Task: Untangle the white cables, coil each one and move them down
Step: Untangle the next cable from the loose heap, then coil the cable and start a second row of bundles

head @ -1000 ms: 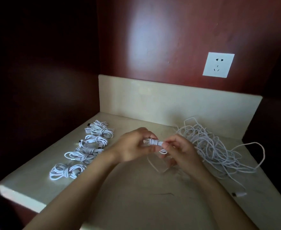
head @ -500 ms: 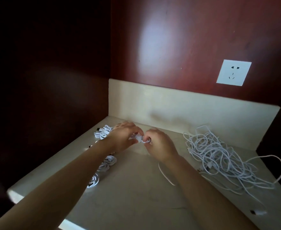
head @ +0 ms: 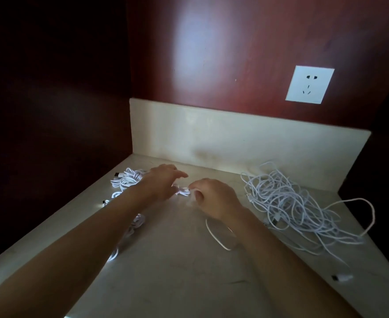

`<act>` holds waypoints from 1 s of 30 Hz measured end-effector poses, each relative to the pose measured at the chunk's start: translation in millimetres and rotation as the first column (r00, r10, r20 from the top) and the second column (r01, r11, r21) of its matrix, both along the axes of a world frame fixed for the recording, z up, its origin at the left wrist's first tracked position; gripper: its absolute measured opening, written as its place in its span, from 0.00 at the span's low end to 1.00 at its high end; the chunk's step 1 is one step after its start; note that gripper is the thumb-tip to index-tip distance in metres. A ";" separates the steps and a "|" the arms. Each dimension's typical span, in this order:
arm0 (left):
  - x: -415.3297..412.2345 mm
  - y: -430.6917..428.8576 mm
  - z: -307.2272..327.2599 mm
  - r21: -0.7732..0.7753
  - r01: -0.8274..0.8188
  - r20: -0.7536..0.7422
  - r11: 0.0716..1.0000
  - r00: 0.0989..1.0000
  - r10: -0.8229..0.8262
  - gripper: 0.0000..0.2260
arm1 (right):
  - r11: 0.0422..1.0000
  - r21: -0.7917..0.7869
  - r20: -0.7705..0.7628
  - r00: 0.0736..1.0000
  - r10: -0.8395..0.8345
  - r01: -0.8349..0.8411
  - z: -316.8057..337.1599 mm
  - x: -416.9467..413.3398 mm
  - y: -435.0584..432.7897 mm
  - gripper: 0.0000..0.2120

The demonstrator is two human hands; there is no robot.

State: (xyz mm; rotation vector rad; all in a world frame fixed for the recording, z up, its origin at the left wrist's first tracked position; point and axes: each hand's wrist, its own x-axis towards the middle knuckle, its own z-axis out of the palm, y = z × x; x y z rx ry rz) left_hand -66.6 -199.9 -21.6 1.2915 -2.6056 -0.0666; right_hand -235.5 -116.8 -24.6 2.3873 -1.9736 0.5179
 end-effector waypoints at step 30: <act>-169.1 119.9 -17.1 0.107 0.060 -0.337 0.992 0.941 -0.021 0.07 | 0.948 -0.056 0.075 0.948 -0.308 0.313 -28.5 -126.2 122.2 0.28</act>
